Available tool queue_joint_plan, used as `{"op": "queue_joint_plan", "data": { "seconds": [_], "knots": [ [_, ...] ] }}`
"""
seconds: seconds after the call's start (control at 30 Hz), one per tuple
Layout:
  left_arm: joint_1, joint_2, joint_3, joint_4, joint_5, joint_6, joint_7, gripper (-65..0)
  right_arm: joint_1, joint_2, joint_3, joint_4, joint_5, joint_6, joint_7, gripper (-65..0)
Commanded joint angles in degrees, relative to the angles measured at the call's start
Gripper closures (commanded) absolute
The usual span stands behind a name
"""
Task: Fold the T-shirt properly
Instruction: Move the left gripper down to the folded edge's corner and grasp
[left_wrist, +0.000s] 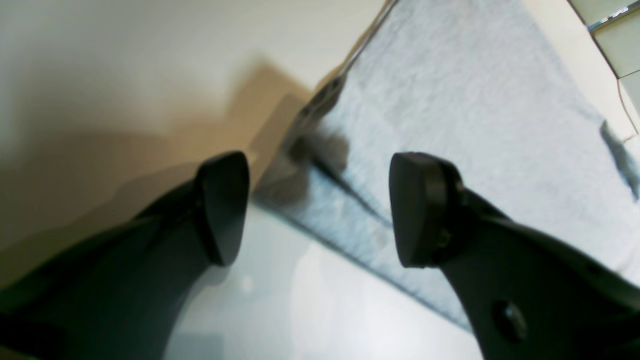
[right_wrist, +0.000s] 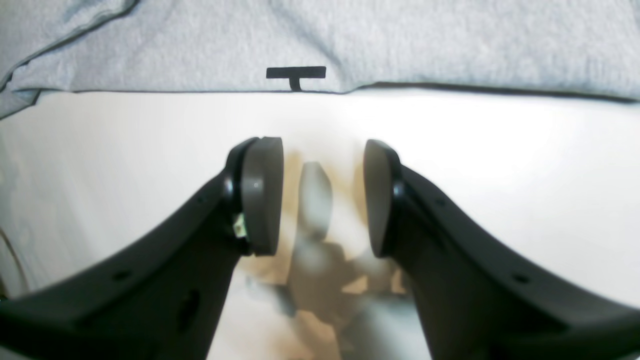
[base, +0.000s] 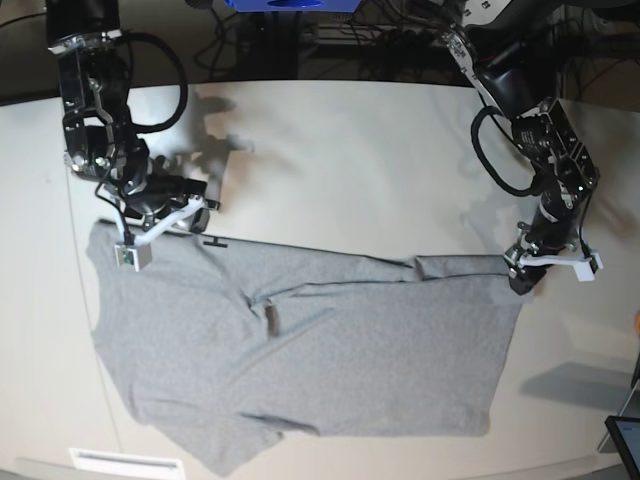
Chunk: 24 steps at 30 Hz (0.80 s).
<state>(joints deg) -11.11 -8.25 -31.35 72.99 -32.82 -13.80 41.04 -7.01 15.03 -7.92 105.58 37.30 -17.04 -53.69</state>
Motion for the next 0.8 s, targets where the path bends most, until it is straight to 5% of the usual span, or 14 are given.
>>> {"op": "queue_joint_plan", "data": {
  "seconds": [0.0, 0.77],
  "knots": [
    [-1.1, -0.8, 0.0, 1.1, -0.6, -0.6, -1.3, -41.7, 0.7, 0.4, 0.2, 0.9, 0.5, 0.5, 0.9, -25.2],
    [-5.0, -0.5, 0.2, -3.1, -0.6, -0.7, -1.3, -41.7, 0.8, 0.4, 0.2, 0.8, 0.5, 0.5, 0.9, -25.2]
  ]
}}
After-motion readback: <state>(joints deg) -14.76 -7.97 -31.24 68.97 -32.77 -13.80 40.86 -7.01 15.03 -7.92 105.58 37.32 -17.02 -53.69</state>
